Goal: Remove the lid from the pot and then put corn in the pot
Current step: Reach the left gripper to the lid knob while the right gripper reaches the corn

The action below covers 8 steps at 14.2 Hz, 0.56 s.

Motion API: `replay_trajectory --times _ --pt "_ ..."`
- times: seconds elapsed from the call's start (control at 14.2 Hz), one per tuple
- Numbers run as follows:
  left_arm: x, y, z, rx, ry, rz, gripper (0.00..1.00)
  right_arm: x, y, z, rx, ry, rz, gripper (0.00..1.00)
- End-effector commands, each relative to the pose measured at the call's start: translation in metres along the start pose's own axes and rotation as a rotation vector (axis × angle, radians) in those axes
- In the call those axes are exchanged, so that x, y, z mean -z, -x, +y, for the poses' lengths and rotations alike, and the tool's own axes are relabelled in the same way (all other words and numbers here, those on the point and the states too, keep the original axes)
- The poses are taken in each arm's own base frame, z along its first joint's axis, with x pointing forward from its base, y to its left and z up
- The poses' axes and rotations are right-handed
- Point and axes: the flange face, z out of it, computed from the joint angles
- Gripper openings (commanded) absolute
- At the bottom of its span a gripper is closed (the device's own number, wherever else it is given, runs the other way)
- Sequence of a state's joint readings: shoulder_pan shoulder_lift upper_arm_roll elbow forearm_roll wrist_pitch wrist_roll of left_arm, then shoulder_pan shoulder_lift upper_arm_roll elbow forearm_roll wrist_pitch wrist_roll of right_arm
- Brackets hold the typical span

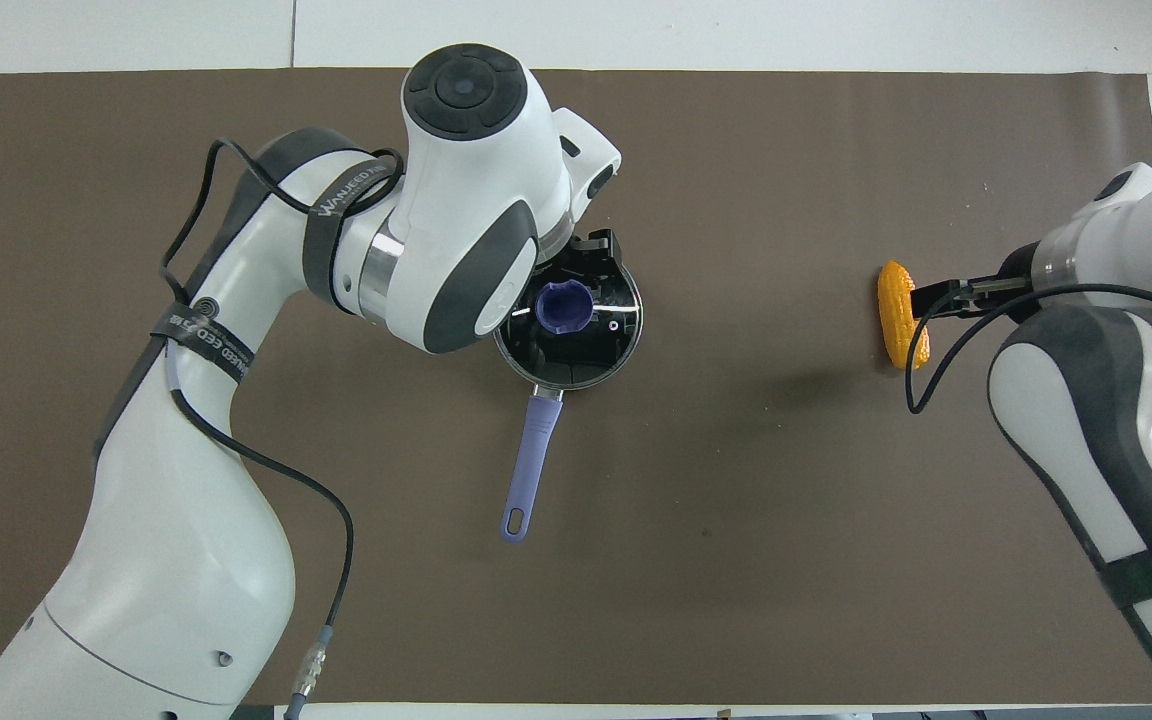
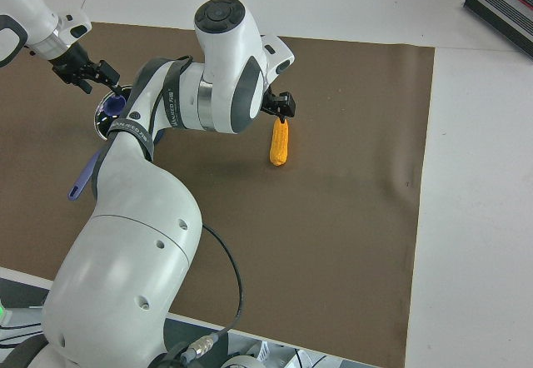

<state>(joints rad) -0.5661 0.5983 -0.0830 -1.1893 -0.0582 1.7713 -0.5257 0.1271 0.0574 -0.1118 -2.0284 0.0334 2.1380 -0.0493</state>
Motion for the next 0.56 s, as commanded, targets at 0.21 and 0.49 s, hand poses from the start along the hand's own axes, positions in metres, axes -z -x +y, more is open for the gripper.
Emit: replay_trajectory --times 0.21,0.49 --pt "-0.010 0.006 0.004 -0.067 -0.045 0.033 1.00 -0.085 0.009 0.005 0.003 0.005 0.021 0.96" --pt "-0.017 0.011 0.002 -0.067 -0.047 0.023 1.00 -0.116 0.006 0.009 0.030 0.013 0.008 0.89"
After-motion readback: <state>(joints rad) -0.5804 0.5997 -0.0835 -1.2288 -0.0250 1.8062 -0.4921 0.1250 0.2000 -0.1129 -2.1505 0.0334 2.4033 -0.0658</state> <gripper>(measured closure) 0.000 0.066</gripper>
